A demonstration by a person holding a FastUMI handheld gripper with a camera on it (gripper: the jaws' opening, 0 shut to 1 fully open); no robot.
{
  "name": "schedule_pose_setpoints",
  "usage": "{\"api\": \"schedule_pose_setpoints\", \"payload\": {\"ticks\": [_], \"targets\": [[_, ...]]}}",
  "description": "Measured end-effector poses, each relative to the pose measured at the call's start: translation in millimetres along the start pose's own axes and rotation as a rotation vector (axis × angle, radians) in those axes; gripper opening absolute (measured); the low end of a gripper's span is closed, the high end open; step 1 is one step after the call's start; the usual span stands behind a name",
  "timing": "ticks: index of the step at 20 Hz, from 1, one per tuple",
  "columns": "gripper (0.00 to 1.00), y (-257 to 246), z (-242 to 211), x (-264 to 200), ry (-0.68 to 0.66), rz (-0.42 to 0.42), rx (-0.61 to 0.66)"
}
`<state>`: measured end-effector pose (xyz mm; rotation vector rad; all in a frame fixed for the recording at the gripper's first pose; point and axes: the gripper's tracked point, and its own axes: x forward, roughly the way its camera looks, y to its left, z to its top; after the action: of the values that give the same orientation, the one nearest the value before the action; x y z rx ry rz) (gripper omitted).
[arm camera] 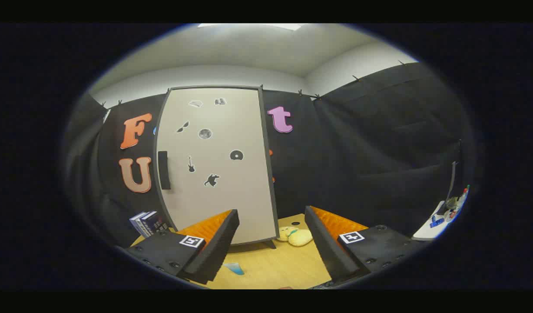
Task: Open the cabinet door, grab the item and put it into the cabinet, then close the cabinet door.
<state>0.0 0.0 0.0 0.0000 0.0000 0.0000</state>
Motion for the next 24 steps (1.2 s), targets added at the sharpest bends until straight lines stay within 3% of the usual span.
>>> {"api": "schedule_pose_setpoints", "payload": {"ticks": [24], "targets": [[0.98, 0.1, 3.6, -21.3, 0.016, -0.022, 0.002]]}}
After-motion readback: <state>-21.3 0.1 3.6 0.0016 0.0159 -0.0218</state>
